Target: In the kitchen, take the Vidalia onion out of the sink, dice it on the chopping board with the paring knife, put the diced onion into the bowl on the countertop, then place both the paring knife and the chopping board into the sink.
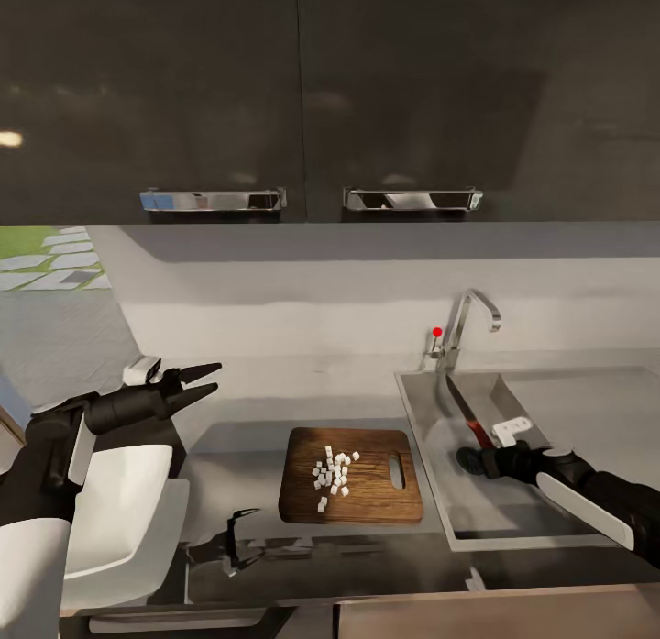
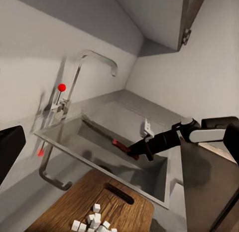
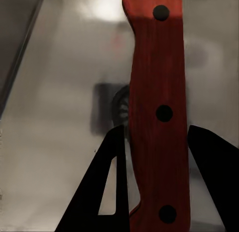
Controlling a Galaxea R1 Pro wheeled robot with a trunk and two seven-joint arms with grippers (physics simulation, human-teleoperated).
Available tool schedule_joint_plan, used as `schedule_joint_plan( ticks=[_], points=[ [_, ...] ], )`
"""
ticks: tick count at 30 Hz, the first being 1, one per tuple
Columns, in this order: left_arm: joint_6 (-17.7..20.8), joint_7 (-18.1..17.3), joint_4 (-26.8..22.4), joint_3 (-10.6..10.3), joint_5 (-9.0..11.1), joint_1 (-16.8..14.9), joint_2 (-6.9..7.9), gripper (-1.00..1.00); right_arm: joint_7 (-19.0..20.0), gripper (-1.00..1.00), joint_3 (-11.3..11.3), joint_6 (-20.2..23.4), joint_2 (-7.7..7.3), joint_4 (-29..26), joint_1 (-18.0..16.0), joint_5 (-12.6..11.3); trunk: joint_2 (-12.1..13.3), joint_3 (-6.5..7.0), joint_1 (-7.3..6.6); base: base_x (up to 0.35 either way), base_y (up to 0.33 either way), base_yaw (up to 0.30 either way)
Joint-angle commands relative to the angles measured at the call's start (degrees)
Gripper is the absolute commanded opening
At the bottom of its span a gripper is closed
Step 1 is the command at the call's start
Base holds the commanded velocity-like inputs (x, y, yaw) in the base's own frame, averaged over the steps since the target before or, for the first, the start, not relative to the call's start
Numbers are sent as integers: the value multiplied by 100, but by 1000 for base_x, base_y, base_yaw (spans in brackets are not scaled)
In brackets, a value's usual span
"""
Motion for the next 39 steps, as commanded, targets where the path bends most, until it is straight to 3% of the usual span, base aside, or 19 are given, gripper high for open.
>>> schedule_joint_plan(
  ticks=[1, 6, 9, 10, 15, 25, 31, 35, 39],
  points=[
    [60, -22, 0, 1, -4, -5, 1, 100, -56, -100, 62, -50, -4, -12, -15, -57, -14, -13, 4, 0, 0, 0],
    [60, -22, 1, -3, -8, -5, 1, 100, -70, -100, 120, -217, 103, 105, -15, -57, -14, -13, 4, 0, 0, 0],
    [60, -22, 1, -4, -8, -5, 1, 100, -73, -100, 119, -229, 268, 322, -15, -57, -14, -13, 4, 0, 0, 0],
    [60, -22, 1, -4, -8, -5, 1, 100, -74, -100, 97, -238, 414, 478, -15, -57, -14, -13, 4, 0, 0, 0],
    [60, -22, 1, -4, -8, -5, 1, 100, -78, -100, 32, -204, 466, 533, -15, -57, -14, -13, 4, 0, 0, 0],
    [60, -22, 1, -4, -8, -5, 1, 100, -87, -100, -142, 298, 552, 704, -15, -57, -14, -13, 4, 0, 0, 0],
    [60, -22, 1, -4, -8, -5, 1, 100, -92, -100, -257, 562, 818, 1060, -15, -57, -14, -13, 4, 0, 0, 0],
    [60, -22, 1, -4, -8, -5, 1, 100, -97, -100, -467, 648, 1067, 1386, -15, -57, -14, -13, 4, 0, 0, 0],
    [60, -22, 1, -4, -8, -5, 1, 100, -94, -100, -532, 666, 1208, 1569, -15, -57, -14, -13, 4, 0, 0, 0]
  ],
)
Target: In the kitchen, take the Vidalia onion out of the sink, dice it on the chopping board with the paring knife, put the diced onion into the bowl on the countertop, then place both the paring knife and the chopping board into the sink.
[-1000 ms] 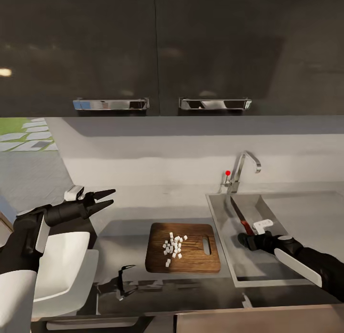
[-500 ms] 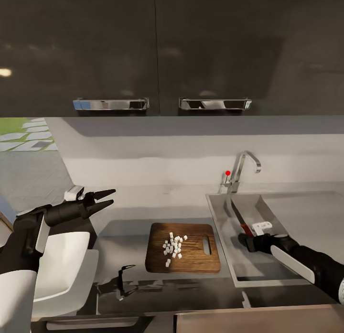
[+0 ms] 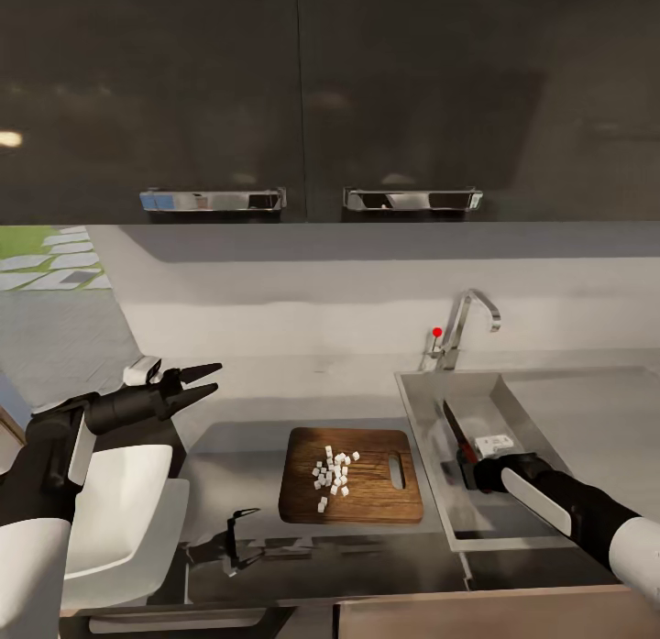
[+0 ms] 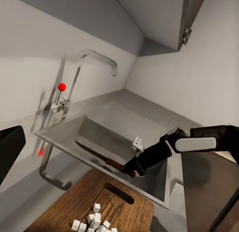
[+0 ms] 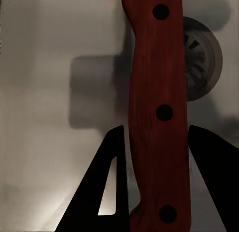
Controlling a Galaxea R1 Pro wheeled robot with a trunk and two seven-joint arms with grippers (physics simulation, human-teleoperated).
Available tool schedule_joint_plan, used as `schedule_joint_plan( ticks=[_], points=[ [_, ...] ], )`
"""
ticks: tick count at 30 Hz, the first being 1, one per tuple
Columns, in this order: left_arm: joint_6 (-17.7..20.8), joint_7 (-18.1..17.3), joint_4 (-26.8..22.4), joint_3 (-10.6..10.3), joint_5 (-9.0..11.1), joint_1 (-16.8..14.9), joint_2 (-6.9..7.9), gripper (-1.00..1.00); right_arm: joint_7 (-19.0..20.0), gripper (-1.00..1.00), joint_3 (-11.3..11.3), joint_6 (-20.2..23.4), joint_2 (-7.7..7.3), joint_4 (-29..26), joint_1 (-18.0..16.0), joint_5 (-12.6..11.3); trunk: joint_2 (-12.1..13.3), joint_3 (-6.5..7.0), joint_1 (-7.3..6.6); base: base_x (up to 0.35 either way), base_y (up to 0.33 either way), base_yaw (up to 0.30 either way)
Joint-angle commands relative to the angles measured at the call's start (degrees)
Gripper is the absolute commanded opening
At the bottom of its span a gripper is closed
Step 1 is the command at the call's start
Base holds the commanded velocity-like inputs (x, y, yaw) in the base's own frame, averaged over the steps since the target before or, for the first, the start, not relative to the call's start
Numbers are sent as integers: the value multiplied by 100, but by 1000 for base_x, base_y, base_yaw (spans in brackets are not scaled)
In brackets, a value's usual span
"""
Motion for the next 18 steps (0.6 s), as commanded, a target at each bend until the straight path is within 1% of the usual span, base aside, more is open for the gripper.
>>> schedule_joint_plan(
  ticks=[1, 8, 18],
  points=[
    [61, -22, -1, -1, -2, -5, 1, 100, -54, -100, 25, 2, 15, 10, -12, -57, -13, -13, 4, 0, 0, 0],
    [61, -22, -1, -7, -2, -5, -7, 100, -58, -100, 15, 5, 57, 186, -12, -57, -13, -13, 4, 0, 0, 0],
    [61, -22, -1, -8, -2, -5, -8, 100, -53, -100, 7, 5, 282, 707, -12, -51, -13, -13, 4, 0, 0, 0]
  ],
)
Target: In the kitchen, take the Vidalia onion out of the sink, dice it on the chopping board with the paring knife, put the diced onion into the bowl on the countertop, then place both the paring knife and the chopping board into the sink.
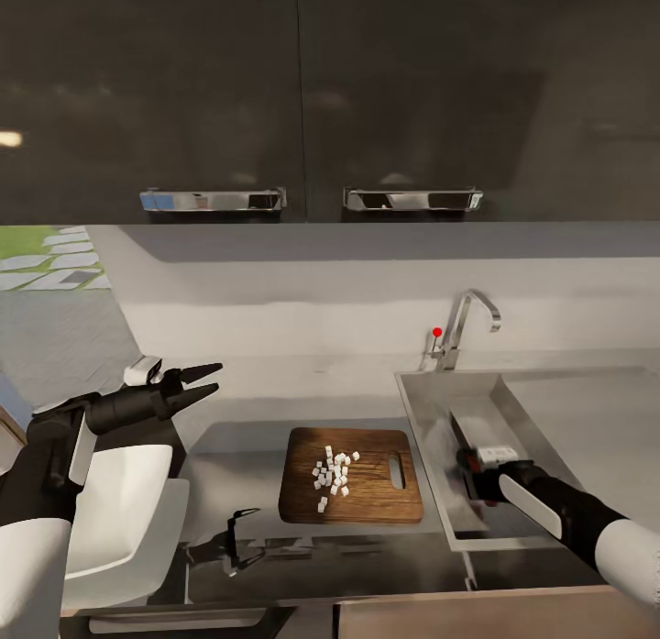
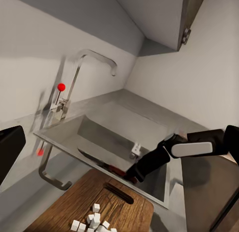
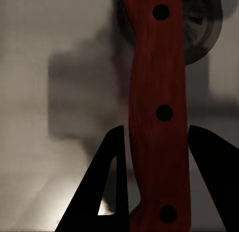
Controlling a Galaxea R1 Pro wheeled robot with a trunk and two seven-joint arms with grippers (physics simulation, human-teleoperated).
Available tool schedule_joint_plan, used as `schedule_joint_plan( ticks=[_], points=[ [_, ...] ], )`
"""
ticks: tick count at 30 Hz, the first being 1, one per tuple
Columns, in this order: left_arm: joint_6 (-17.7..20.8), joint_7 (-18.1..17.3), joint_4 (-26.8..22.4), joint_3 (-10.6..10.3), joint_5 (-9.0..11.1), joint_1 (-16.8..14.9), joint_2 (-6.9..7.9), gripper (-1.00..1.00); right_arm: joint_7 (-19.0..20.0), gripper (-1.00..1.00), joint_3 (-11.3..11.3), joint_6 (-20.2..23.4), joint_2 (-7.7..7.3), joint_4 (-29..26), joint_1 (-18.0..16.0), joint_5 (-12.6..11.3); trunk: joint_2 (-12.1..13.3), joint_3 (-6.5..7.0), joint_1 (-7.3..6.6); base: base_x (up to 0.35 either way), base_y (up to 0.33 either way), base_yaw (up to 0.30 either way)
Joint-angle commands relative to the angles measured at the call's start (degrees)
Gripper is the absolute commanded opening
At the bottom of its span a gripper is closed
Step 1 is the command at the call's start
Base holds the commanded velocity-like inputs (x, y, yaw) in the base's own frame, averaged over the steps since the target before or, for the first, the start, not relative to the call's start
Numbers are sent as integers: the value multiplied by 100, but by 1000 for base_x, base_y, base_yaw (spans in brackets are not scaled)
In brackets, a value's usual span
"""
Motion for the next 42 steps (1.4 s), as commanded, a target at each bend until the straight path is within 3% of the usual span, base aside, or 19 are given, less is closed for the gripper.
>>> schedule_joint_plan(
  ticks=[1, 12, 30, 42],
  points=[
    [61, -22, 0, 1, -2, -5, 1, 100, -54, -100, 37, -1, 21, 72, -11, -59, -13, -13, 4, 0, 0, 0],
    [61, -22, 0, 2, -2, -5, 1, 100, -47, -100, 36, -15, 86, 371, -11, -57, -13, -13, 4, 0, 0, 0],
    [61, -22, 0, 1, -2, -5, 1, 100, -53, -100, 36, -25, 105, 403, -11, -57, -13, -13, 4, 0, 0, 0],
    [61, -22, 0, 5, -2, -5, 1, 100, -54, -100, 36, -25, 276, 560, -11, -54, -13, -13, 4, 0, 0, 0]
  ],
)
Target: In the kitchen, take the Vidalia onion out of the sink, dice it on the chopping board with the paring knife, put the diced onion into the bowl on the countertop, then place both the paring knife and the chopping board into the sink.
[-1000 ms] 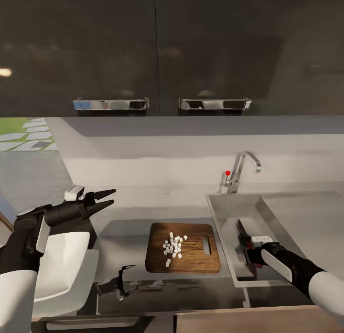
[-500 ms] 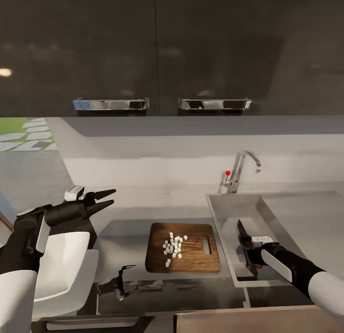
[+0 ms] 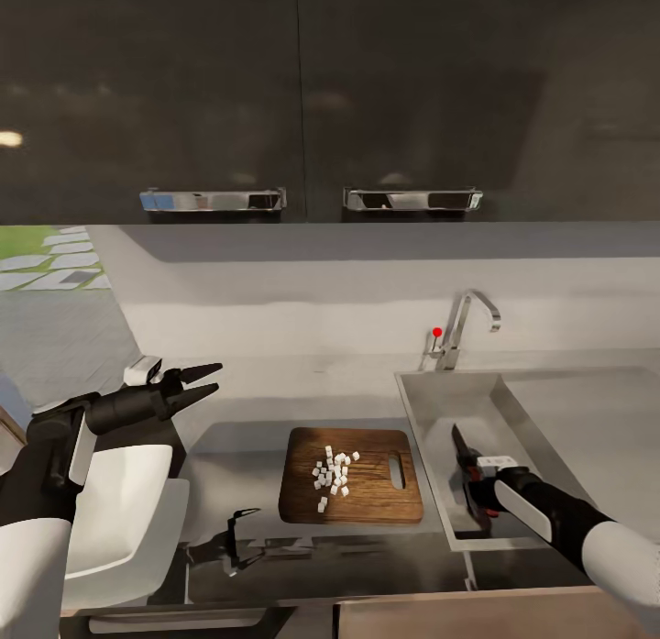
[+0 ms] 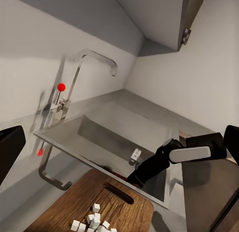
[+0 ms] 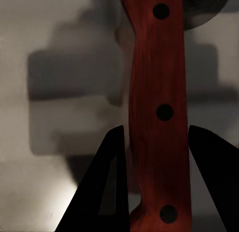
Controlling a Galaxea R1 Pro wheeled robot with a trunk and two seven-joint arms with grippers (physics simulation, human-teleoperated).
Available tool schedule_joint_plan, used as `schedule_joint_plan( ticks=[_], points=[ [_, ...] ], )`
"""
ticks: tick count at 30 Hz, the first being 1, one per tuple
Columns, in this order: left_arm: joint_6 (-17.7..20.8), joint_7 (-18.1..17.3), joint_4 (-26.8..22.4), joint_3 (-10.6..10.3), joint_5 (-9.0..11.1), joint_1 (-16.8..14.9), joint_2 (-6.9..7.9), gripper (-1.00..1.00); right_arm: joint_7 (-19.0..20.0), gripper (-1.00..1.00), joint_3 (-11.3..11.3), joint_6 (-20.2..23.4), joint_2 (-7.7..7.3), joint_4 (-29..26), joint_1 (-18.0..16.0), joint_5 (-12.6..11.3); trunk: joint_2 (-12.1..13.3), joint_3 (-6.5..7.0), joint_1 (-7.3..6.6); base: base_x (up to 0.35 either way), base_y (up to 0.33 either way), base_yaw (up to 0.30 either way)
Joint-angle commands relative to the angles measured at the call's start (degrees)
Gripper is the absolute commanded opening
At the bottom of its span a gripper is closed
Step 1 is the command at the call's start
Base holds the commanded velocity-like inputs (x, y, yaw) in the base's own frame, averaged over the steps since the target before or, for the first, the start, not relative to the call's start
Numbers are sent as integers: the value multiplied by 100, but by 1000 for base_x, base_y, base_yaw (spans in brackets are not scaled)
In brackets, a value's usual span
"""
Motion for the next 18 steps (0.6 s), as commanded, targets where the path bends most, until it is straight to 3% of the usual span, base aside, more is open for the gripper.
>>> schedule_joint_plan(
  ticks=[1, 18],
  points=[
    [61, -22, 0, 1, -2, -5, 1, 100, -54, -100, 41, 4, 1, -9, -10, -56, -13, -13, 4, 0, 0, 0],
    [61, -22, 0, -2, -2, -5, 1, 100, -54, -100, 41, 4, 16, 12, -10, -52, -13, -13, 4, 0, 0, 0]
  ],
)
